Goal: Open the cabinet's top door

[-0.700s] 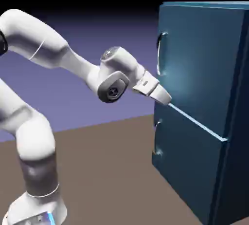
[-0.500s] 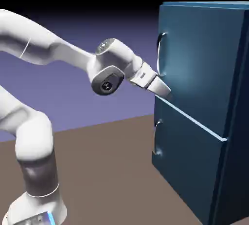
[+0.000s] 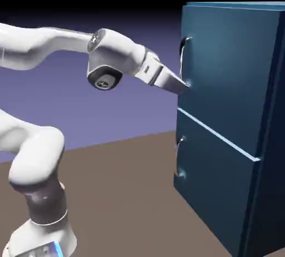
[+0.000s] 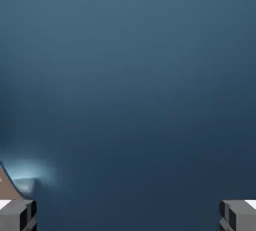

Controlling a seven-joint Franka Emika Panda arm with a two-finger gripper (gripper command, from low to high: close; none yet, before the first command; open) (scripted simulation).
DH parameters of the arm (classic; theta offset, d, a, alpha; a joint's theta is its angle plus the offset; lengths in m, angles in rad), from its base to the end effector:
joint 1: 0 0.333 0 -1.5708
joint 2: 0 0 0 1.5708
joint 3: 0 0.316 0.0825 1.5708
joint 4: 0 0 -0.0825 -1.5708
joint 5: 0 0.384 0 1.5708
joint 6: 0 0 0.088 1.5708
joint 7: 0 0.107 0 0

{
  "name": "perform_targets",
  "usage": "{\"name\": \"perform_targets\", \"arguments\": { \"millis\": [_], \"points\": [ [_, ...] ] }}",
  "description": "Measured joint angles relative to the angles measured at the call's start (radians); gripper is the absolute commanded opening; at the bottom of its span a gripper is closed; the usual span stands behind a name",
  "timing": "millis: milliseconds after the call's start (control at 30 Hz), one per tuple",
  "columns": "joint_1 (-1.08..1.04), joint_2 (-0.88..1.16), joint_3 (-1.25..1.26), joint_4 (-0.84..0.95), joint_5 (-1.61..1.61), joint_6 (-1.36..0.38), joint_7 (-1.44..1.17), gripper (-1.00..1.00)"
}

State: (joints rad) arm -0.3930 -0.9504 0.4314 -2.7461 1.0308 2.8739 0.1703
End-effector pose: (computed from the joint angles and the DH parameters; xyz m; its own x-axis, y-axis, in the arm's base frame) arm 0.3259 -0.0098 0.5668 0.2405 -0.7981 0.5524 -0.3741 -0.6013 -0.7060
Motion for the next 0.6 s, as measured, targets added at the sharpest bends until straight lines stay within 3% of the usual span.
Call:
{"name": "perform_targets", "arguments": {
  "millis": [600],
  "points": [
    [-0.308,-0.289,0.328,0.049,0.783,-0.124,-0.434,0.0]
  ]
}}
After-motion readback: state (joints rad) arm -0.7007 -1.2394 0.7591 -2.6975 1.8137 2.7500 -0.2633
